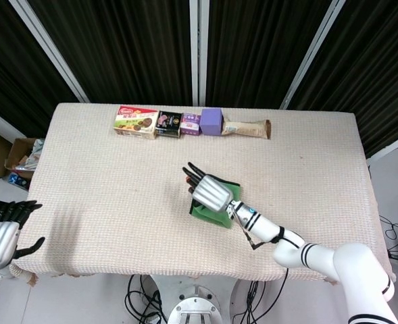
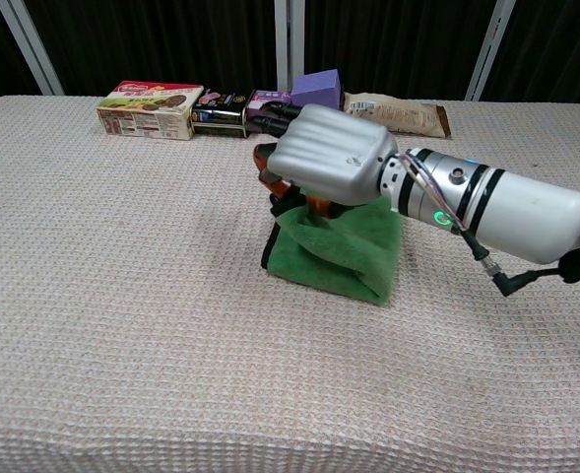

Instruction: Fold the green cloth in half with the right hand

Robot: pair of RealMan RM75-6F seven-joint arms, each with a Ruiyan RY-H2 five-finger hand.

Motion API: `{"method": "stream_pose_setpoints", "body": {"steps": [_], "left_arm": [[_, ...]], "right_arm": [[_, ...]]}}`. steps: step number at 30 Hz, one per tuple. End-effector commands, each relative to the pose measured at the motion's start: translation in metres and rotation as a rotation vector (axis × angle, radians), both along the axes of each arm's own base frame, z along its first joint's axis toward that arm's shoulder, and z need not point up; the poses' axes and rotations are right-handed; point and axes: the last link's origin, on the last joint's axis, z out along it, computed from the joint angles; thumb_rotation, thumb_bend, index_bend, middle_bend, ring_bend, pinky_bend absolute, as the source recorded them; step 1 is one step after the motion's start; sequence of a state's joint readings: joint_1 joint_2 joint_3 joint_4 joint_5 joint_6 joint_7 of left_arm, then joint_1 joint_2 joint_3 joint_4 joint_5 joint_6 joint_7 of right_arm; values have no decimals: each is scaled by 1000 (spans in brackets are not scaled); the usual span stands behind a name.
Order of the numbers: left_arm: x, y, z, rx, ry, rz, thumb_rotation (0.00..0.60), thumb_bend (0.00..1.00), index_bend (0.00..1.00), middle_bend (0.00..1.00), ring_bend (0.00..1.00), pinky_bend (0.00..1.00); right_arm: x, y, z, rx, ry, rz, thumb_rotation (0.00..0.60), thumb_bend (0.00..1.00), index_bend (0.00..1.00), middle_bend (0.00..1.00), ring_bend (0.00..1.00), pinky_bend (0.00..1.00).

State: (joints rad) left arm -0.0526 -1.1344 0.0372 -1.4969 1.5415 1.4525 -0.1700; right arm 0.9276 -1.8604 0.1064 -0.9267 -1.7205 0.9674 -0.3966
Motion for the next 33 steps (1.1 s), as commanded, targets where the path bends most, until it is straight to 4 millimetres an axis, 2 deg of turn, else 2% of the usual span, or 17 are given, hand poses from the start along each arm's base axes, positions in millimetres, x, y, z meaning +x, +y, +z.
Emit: {"method": "stream_pose_setpoints", "body": {"steps": [1,3,5,7,9,10,13,16,17,20,23,25,28,30,33], "left_arm": [[-1,-1,0,0,-3,2,600,226,202,142,120,94],[-2,-2,0,-2,-4,4,600,226,202,142,120,94],[-2,-2,0,1,-7,3,600,226,202,142,120,94],[-2,-2,1,4,-8,0,600,226,202,142,120,94],[-1,-1,2,6,-5,-3,600,226,202,142,120,94],[-1,-1,2,7,-3,-4,600,226,202,142,120,94],[0,0,5,11,2,-9,600,226,202,142,120,94],[1,2,8,20,15,-16,600,226,202,142,120,94],[1,3,9,27,23,-19,600,226,202,142,120,94],[0,5,11,46,50,-21,600,226,202,142,120,95],[-1,7,11,78,99,-26,600,226,202,142,120,94],[0,9,8,95,123,-36,600,226,202,142,120,94],[2,9,5,105,145,-47,600,227,204,142,120,94],[6,8,4,117,162,-58,600,227,204,142,120,94],[11,9,1,130,171,-72,600,227,204,142,120,93]], "right_arm": [[2,-3,-11,1,29,-7,600,383,615,258,11,0],[0,-3,-16,0,45,-17,600,381,598,255,10,0],[-1,-4,-20,-7,57,-33,600,348,495,241,5,0],[-2,-3,-23,-16,52,-54,600,216,228,179,0,0],[-1,-1,-22,-24,21,-73,600,78,47,110,0,0],[0,0,-19,-32,4,-76,600,33,10,82,0,0],[-3,2,1,-71,-83,-91,600,0,0,26,0,0],[-18,7,40,-140,-185,-125,600,0,0,21,0,0],[-29,11,59,-179,-225,-155,600,9,0,28,0,0],[-54,24,100,-244,-297,-233,600,146,0,69,0,0],[-93,49,148,-303,-375,-354,600,224,20,111,1,43],[-129,79,180,-283,-474,-498,600,239,77,148,19,109],[-159,110,205,-238,-541,-615,600,244,106,155,29,122],[-182,135,222,-235,-577,-691,600,241,105,137,15,85],[-200,159,234,-206,-646,-748,600,240,104,95,0,9]]}}
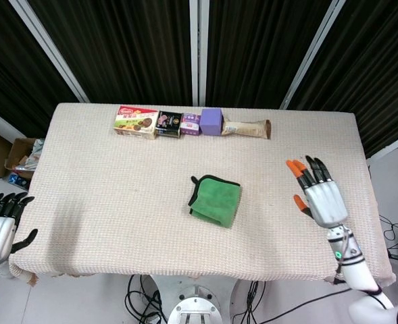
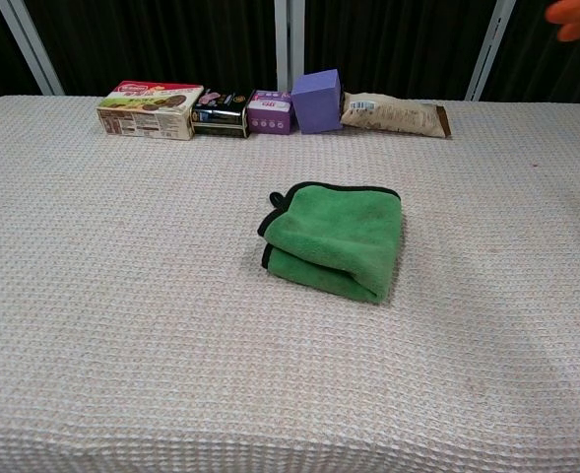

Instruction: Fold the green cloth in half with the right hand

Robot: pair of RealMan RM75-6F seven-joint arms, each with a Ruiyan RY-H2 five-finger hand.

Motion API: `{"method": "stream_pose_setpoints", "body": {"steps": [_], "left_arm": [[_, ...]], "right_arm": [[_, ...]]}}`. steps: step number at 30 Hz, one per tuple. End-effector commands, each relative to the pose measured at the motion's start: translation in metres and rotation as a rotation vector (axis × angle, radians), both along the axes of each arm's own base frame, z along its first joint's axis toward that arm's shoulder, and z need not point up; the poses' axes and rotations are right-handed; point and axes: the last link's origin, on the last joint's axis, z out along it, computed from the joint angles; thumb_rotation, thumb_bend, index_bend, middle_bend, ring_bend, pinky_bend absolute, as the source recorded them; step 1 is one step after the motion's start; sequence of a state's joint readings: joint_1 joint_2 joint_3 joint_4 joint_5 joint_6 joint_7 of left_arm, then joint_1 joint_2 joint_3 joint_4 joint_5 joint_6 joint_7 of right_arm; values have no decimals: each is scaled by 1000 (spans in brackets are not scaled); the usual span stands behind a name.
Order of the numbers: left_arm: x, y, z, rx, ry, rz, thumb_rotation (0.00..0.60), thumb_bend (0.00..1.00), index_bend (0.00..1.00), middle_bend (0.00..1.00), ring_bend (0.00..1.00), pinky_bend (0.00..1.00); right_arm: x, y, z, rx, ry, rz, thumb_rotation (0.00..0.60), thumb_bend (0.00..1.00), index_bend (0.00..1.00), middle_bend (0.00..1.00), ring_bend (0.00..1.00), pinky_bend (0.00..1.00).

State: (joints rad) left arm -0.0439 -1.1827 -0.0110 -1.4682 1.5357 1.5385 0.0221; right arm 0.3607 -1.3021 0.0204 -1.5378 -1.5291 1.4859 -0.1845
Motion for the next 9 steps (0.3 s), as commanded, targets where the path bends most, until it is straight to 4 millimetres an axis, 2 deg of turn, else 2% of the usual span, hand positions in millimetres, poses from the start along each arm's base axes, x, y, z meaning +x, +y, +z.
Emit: {"method": "stream_pose_setpoints", "body": {"steps": [1,4,9], "left_arm": [[6,0,-4,9,0,-17,600,227,204,142,120,94],[10,-3,-7,-1,-8,-20,600,226,204,142,120,94],[11,-5,-5,3,-11,-12,600,227,204,142,120,94]], "right_arm": [[-46,62,36,23,-172,-151,600,241,105,85,0,0],[-58,77,40,23,-197,-163,600,248,105,74,0,0],[-64,88,38,23,-204,-176,600,259,105,71,0,0]]}}
